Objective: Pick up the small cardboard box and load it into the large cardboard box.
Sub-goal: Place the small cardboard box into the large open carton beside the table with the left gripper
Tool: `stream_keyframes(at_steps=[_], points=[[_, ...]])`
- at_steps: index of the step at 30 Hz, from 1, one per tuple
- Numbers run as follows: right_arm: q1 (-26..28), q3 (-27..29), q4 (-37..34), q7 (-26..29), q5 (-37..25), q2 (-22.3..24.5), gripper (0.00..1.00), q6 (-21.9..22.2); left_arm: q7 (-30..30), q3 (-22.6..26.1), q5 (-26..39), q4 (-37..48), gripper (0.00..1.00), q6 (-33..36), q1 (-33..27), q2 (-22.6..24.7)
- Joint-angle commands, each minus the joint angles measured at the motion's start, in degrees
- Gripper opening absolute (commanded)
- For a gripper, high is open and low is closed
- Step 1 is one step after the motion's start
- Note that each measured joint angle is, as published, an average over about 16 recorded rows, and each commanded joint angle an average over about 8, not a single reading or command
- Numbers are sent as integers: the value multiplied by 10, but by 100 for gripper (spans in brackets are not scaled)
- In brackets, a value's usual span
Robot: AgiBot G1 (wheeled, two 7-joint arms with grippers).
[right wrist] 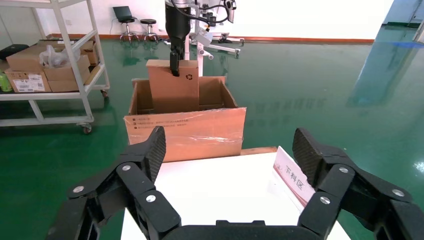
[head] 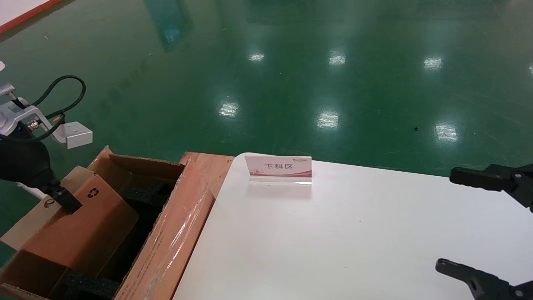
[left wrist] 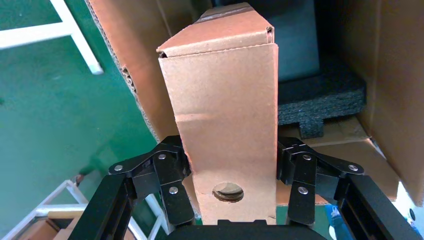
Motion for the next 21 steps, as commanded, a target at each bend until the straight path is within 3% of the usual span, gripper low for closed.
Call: stream_keyframes(at_steps=[1,21], points=[[0,0,0,0,0,0,100,0,1,1,-1,8,0,-1,10,2],[0,-1,0,0,1,0,100,0,-8,7,9,63,0,-45,82,14]])
